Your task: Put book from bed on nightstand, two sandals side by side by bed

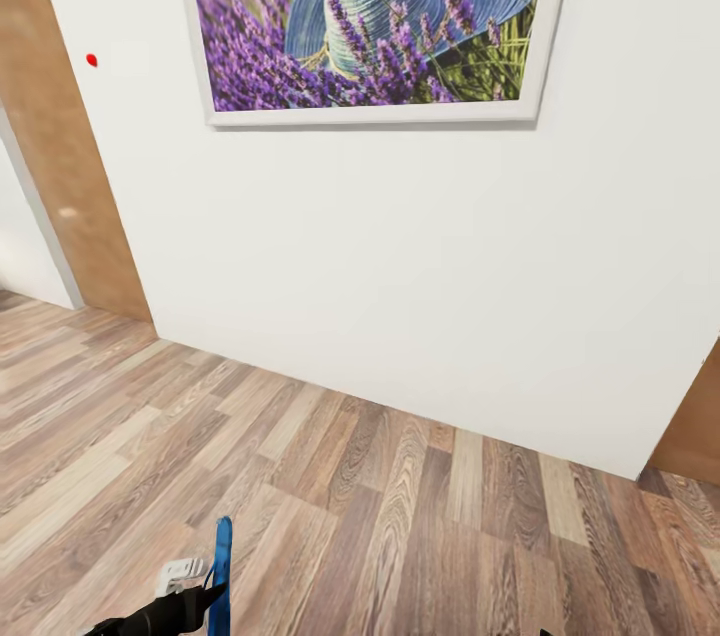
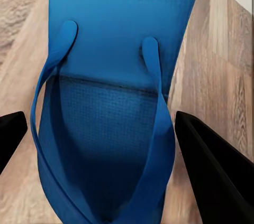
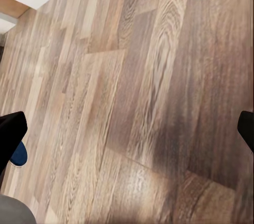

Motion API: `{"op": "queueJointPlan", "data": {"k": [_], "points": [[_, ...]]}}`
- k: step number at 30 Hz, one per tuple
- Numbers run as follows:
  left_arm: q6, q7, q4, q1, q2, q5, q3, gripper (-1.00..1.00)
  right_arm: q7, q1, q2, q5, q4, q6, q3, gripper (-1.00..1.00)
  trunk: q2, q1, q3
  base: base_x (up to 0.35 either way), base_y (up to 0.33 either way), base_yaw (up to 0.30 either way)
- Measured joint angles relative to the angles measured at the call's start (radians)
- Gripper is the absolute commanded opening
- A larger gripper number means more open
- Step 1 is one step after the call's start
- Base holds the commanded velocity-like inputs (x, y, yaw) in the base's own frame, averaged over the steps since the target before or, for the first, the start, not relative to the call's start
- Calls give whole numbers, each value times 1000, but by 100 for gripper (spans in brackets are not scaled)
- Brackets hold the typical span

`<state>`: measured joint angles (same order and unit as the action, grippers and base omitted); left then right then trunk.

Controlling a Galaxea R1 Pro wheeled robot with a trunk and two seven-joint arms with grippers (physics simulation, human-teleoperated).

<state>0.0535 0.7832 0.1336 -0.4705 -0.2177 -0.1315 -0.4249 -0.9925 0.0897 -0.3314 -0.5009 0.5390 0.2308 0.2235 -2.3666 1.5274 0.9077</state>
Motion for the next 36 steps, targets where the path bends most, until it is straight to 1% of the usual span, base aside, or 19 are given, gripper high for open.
{"op": "queueJointPlan", "data": {"k": [9, 14, 16, 17, 18, 20, 22, 23, 24, 25, 27, 28, 29, 30, 31, 33, 34, 35, 36], "points": [[0, 0, 0, 0, 0, 0, 0, -100, 0, 0, 0, 0, 0, 0, 1, 100, 0, 0, 0, 0, 0, -263], [0, 0, 0, 0, 0, 0, 0, -100, 2, 0, 0, 0, 0, 0, 3, 100, 0, 0, 0, 0, 0, -48], [0, 0, 0, 0, 0, 0, 0, -100, 26, 0, 0, 1, 2, 0, 3, 100, 0, 0, 0, 0, 0, -8], [0, 0, 0, 0, 1, 0, 0, -100, 78, 2, 0, 2, 10, 2, 3, 100, 0, 0, 0, 0, 0, -3], [0, 0, 0, 0, 1, 0, 0, -100, 234, 4, -1, 4, 41, 10, 3, 100, 0, 0, 0, 0, 0, -2], [0, 0, 0, 0, 1, 0, 0, -100, 500, 7, -2, 6, 112, 36, 1, 100, 0, 0, 0, 0, 0, -1], [0, 0, 0, 0, 1, 0, -1, -100, 730, 9, -2, 13, 194, 107, 1, 100, 0, 0, 0, 0, 0, 0], [0, 0, 0, 0, 1, 0, -1, -100, 776, 9, -2, 16, 215, 132, 1, 100, 0, 0, 0, 0, 0, 0], [0, 0, 0, 0, 1, 0, -1, -100, 846, 9, -2, 21, 253, 186, 1, 100, 0, 0, 0, 0, 0, 0], [0, 0, 0, 0, 1, 0, -1, -100, 874, 9, -2, 23, 271, 217, 0, 100, 0, 0, 0, 0, 0, 0], [0, 0, 0, 0, 0, 0, -1, -100, 938, 10, -2, 26, 326, 337, 0, 100, 0, 0, 0, 0, 0, 0], [0, 0, 0, 0, 0, 0, -1, -100, 948, 12, -2, 26, 335, 366, 0, 100, 0, 0, 0, 0, 0, 0], [0, 0, 1, 0, 0, -1, -1, -100, 964, 27, -2, 33, 353, 438, 0, 100, 0, 0, 0, 0, 0, 0], [0, 0, 1, 0, 0, -1, -1, -100, 972, 64, -2, 45, 361, 490, 0, 100, 0, 0, 0, 0, 0, 0], [0, 0, 2, 0, 0, -1, -1, -100, 976, 94, -1, 65, 361, 512, -1, 100, 0, 0, 0, 0, 0, 0], [0, 0, 3, 0, 0, -1, 0, -100, 978, 135, -1, 118, 352, 531, -11, 100, 0, 0, 0, 0, 0, 0], [0, 0, 3, 0, 0, -1, 0, -100, 977, 154, 0, 165, 340, 541, -28, 100, 0, 0, 0, 0, 0, 0], [0, 0, 4, 0, 0, -1, 0, -100, 974, 175, 0, 262, 318, 571, -82, 100, 0, 0, 0, 0, 0, 0], [0, 0, 5, 0, 0, -1, 0, -100, 973, 181, 0, 304, 311, 588, -108, 100, 0, 0, 0, 0, 0, 0]]}}
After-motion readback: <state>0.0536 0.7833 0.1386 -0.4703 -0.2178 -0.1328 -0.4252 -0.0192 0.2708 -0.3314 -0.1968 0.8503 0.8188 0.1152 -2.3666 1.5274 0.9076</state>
